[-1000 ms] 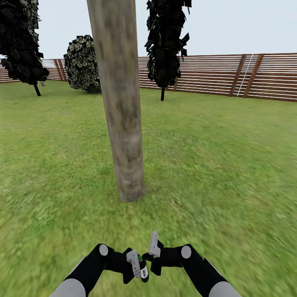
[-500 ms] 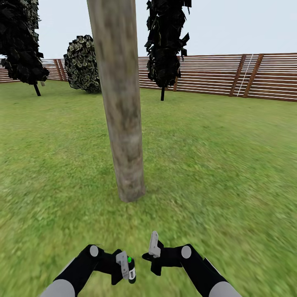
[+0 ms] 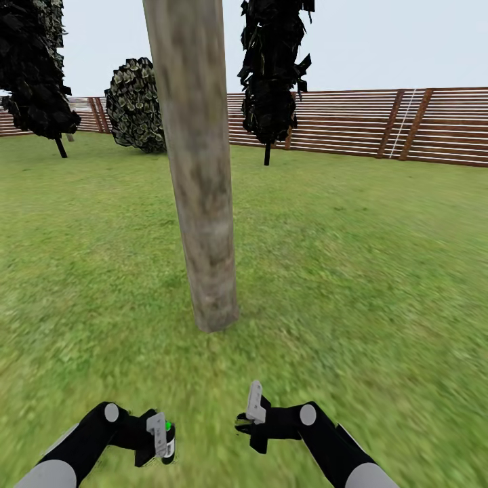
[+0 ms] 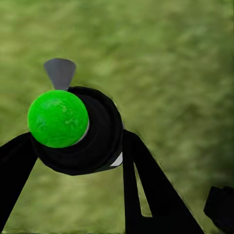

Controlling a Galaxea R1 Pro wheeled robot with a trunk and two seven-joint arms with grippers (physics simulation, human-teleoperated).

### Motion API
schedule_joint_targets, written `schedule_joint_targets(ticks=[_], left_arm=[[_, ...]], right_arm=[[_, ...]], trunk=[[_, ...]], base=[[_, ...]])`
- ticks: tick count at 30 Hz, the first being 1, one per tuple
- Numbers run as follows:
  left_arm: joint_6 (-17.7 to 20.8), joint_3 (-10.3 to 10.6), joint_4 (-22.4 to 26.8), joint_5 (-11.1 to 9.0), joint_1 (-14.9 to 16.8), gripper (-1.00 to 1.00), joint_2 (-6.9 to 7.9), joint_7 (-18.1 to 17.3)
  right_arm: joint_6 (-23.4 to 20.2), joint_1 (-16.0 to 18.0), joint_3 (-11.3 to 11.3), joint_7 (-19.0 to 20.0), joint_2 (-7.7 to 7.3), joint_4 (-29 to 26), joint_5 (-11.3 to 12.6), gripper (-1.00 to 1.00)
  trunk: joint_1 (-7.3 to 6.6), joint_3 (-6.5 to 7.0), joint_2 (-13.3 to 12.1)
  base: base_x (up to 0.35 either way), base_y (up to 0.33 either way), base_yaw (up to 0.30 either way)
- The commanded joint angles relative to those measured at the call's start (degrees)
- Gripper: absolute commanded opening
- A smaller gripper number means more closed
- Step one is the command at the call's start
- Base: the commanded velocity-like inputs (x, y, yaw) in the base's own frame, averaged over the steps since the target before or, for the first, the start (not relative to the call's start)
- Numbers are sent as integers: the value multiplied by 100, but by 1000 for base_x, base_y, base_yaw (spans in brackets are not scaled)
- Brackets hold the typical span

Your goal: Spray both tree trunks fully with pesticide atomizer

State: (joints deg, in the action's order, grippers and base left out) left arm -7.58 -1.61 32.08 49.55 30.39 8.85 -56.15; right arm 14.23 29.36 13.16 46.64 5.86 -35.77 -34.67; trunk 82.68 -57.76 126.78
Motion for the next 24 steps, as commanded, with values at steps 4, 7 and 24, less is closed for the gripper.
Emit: schedule_joint_targets(ticks=[4,7,24], left_arm=[[-59,-32,1,34,2,-100,211,-10],[-52,-39,7,37,2,-100,262,-1],[29,-517,-1119,-325,-16,-100,118,3353]], right_arm=[[36,4,-10,3,-7,-1,-57,100],[40,2,-17,-10,-9,8,-56,100],[247,-22,-50,-3848,-756,2507,119,100]], trunk=[[-1,-5,2],[-1,-5,2],[-1,-5,2]], base=[[0,0,0],[0,0,0],[0,0,0]])
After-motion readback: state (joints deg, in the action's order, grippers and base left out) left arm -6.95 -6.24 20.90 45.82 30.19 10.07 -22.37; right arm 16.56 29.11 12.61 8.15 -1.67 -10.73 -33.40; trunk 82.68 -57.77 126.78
